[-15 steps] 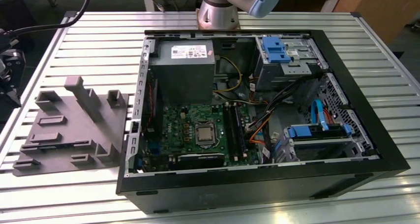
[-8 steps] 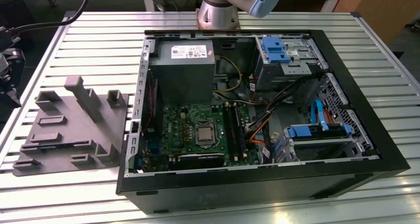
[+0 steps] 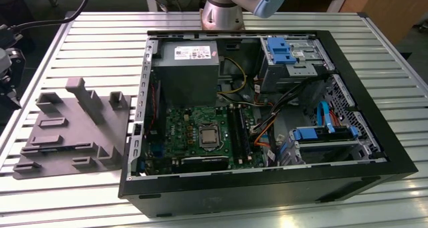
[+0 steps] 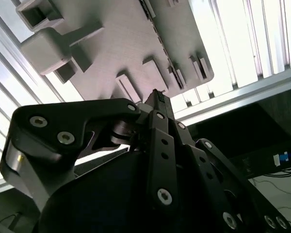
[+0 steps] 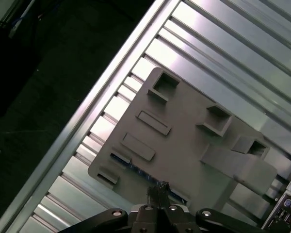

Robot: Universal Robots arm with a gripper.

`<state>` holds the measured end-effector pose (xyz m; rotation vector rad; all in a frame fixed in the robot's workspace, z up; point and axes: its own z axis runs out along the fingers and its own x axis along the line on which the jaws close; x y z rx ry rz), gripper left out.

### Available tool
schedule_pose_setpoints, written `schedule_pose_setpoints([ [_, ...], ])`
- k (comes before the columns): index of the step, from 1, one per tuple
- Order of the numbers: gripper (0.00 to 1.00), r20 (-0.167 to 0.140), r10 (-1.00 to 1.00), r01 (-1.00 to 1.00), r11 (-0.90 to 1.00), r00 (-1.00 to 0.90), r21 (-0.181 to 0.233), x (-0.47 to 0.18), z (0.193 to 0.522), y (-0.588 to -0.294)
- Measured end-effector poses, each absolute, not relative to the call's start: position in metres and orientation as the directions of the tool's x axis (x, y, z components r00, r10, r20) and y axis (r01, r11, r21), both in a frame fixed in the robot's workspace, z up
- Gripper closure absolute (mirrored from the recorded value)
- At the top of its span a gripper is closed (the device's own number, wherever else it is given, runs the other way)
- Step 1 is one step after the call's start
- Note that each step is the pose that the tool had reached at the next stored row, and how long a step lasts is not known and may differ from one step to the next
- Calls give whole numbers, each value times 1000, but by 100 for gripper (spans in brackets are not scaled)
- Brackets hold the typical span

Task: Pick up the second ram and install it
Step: 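Pick up the second ram and move it above second insertion slot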

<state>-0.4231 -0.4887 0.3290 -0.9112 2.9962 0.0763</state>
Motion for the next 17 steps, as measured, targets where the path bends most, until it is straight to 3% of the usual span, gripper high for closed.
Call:
schedule_pose_setpoints([
  [17,89,-23,-640,-641,766,-768,44,-424,329,-489],
])
